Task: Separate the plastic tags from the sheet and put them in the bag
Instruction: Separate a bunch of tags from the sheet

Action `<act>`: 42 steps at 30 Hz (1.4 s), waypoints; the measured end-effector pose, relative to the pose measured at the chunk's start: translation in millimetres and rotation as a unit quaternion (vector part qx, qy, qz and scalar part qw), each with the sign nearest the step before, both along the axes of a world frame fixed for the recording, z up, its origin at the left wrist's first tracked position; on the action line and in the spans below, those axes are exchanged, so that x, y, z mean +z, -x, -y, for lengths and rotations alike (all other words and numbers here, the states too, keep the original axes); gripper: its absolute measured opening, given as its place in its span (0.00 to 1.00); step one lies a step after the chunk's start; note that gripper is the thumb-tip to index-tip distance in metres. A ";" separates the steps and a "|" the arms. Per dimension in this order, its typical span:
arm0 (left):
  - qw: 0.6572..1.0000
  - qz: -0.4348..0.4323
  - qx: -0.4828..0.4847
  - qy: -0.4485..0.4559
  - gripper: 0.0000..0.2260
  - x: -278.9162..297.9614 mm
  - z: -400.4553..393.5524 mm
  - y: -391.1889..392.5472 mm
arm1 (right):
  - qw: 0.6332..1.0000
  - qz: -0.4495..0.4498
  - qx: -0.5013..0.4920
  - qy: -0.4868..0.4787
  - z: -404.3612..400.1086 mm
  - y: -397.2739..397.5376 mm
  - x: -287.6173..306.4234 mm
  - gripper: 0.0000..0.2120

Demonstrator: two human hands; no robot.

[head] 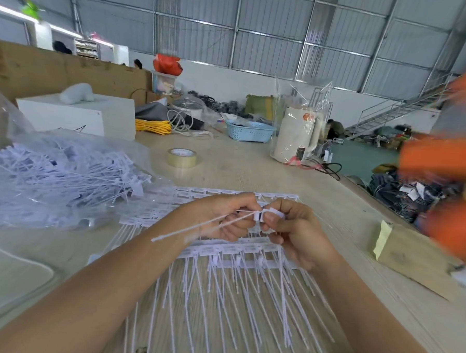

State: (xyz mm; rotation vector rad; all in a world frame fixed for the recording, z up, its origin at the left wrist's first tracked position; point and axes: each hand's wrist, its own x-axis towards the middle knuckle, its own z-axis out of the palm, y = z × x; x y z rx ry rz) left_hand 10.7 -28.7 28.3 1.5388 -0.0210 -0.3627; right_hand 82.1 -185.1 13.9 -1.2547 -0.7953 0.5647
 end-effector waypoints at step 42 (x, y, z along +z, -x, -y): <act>0.950 0.017 0.259 -0.174 0.08 1.2 14.0 -3.5 | 0.973 0.128 -0.152 0.115 -5.1 5.6 -15.2 0.02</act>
